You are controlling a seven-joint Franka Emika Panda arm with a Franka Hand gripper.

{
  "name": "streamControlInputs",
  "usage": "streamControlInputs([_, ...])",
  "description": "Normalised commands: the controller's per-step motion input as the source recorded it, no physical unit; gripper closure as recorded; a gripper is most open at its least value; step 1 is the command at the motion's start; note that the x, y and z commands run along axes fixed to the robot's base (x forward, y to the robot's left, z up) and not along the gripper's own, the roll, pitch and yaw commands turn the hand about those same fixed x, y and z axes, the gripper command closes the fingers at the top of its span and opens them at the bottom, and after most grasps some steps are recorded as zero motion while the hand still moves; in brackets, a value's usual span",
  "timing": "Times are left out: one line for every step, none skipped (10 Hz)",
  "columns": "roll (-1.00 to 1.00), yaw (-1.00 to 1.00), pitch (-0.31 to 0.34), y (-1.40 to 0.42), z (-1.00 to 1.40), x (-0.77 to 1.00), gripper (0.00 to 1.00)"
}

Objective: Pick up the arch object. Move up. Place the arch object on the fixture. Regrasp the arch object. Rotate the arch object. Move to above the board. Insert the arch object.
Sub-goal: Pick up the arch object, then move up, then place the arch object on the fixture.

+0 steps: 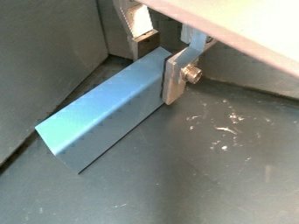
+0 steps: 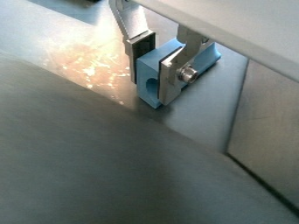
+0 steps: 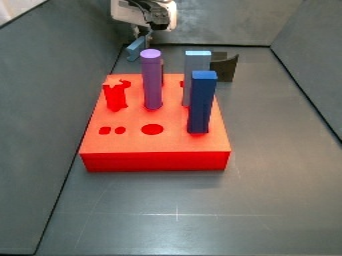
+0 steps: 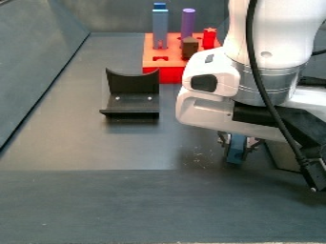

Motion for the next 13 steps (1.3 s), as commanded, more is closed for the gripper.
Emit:
streamControlInputs([0.0, 0.0, 0.0, 0.0, 0.0, 0.0, 1.0])
streamControlInputs([0.0, 0.0, 0.0, 0.0, 0.0, 0.0, 1.0])
streamControlInputs([0.0, 0.0, 0.0, 0.0, 0.0, 0.0, 1.0])
streamControlInputs([0.0, 0.0, 0.0, 0.0, 0.83, 0.0, 1.0])
streamControlInputs([-0.02, -0.02, 0.032, -0.03, 0.8, -0.02, 1.0])
streamControlInputs([-0.01, -0.03, 0.077, -0.02, 0.67, -0.04, 1.0])
streamControlInputs([0.0, -0.03, 0.107, -0.01, 0.56, -0.02, 1.0])
streamControlInputs([0.02, -0.03, 0.126, 0.0, 0.43, -0.01, 1.0])
streamControlInputs([0.05, -0.02, 0.127, 0.0, 0.26, -0.01, 1.0])
streamControlInputs([0.0, 0.0, 0.0, 0.0, 1.0, 0.0, 1.0])
streamControlInputs([0.01, 0.01, 0.0, 0.0, 1.0, 0.0, 1.0])
streamControlInputs([0.03, 0.0, 0.021, 0.0, 1.0, -0.01, 1.0])
streamControlInputs([0.05, 0.0, 0.038, -0.01, 1.0, -0.02, 1.0])
